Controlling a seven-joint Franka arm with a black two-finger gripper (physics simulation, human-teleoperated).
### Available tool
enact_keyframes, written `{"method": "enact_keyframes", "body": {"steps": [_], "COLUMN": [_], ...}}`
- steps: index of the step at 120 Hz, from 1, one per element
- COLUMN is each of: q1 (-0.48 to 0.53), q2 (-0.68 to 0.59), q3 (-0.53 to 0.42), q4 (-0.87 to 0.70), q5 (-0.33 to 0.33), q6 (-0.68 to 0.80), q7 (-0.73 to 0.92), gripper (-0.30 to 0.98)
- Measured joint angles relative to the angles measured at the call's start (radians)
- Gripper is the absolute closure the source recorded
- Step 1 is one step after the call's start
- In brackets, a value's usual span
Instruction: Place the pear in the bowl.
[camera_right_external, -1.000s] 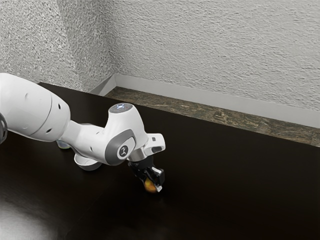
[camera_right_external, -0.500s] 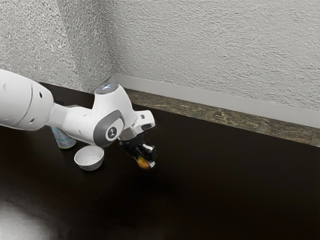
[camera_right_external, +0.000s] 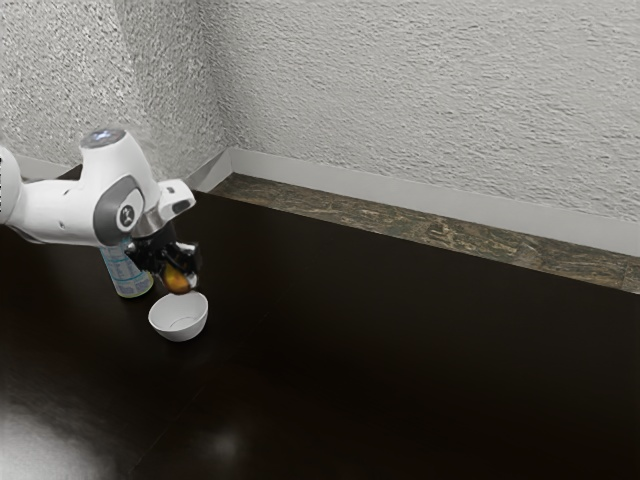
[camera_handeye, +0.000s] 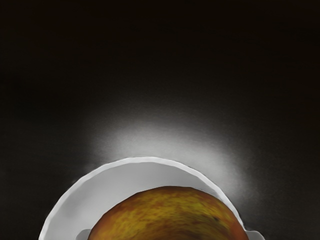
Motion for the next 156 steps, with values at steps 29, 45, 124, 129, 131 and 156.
{"method": "enact_keyframes", "body": {"steps": [29,45,124,129,131,156], "q1": [0.033,0.031,-0.030,-0.045,-0.051,-0.088], "q2": [0.060,0.055,-0.095,-0.108,-0.112,-0.129], "q3": [-0.004,-0.009,-0.020,-0.020,-0.020,-0.037], "q4": [0.050,0.037,0.003,0.028,0.039,0.304], "q5": [0.005,0.005,-0.027,-0.027,-0.026,-0.004], "q6": [-0.014,-0.018,-0.048,-0.069,-0.080,-0.350], "q7": [0.003,0.003,0.057,0.060,0.061,0.053], "gripper": [0.48,0.48,0.05,0.04,0.04,0.01]}}
